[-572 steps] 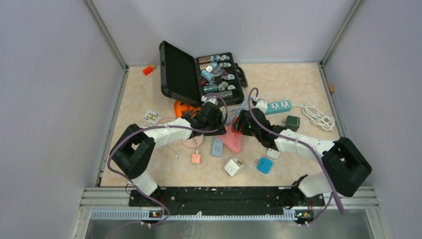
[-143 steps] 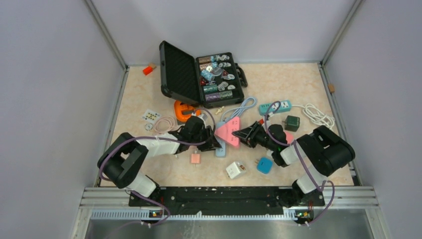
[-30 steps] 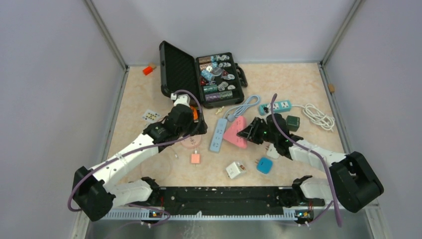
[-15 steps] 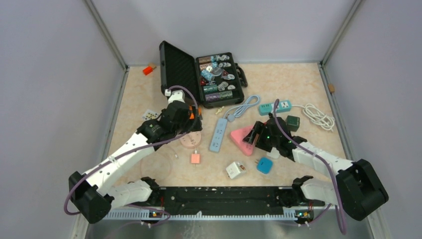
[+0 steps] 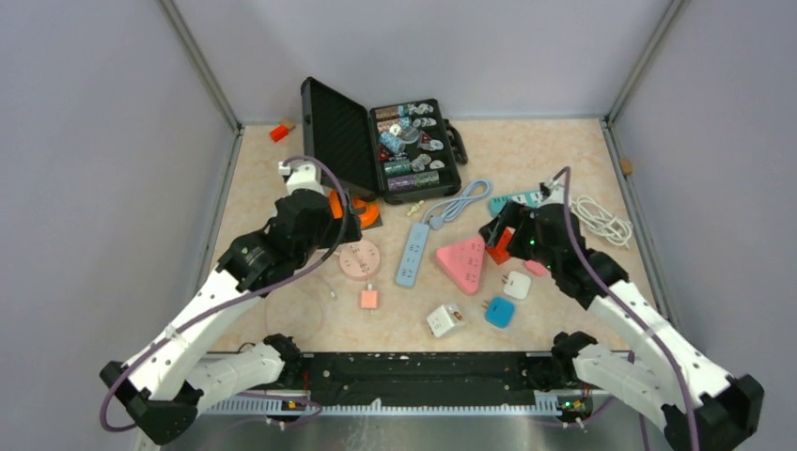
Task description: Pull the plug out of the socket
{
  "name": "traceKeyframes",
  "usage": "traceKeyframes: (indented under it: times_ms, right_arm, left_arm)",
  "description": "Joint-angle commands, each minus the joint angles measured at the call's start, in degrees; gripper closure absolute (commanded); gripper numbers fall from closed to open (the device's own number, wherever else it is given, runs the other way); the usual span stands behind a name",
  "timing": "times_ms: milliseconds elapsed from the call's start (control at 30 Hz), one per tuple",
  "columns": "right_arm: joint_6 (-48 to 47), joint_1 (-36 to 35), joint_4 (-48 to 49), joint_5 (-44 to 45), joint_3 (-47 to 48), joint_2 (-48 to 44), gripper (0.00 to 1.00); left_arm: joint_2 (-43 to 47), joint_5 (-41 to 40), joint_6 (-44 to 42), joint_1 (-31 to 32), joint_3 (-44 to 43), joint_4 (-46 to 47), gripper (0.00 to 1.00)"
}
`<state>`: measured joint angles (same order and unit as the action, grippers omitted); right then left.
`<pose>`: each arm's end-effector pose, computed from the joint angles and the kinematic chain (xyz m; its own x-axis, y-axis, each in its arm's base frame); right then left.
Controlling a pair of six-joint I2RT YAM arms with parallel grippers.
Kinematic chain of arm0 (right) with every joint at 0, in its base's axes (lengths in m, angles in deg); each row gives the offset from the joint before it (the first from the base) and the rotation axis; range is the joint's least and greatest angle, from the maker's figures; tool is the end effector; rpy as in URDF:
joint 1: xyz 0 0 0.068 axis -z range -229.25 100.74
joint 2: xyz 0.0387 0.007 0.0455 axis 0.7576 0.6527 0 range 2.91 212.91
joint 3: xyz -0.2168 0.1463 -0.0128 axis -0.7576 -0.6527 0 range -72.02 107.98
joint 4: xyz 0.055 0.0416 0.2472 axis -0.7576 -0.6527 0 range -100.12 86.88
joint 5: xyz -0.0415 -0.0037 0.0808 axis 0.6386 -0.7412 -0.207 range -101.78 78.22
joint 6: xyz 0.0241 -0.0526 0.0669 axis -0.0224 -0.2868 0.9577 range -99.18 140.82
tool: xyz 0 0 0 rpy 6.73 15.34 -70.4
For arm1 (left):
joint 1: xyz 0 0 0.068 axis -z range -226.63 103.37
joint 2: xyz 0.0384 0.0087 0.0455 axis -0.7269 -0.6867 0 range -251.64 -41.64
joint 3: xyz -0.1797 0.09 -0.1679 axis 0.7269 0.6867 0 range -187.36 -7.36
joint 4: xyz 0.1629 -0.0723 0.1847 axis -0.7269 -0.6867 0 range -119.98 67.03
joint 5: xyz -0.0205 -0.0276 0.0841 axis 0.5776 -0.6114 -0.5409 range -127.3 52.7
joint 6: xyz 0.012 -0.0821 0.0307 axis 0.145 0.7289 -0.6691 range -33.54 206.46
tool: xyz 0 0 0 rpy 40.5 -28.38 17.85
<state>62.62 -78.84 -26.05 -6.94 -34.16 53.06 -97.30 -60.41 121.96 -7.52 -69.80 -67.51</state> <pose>0.2029 0.1077 0.2272 -0.6618 0.3880 -0.6414 0.0121 0.8611 0.5083 0.1935 -0.1175 0.3204 -0.5838 -0.2137 -0.7833 0.0005 0.9647 -0.2635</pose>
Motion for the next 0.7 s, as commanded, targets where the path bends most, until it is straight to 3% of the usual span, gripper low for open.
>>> traceKeyframes:
  times_ms: [0,300,667]
  right_arm:
    - [-6.3,-0.2,-11.7,14.5,11.8,-6.7,0.09]
    - [-13.3,-0.2,-27.3,37.7,32.0,-14.8,0.07]
    - [-24.3,-0.3,-22.6,50.6,40.5,-25.4,0.06]
  left_arm:
    - [5.2,-5.2,-3.5,0.1,-5.2,-2.4,0.01]
    - [15.8,-14.8,-8.2,0.1,-11.6,-4.3,0.01]
    - [27.2,-25.5,-13.8,0.1,-14.0,-2.5,0.01]
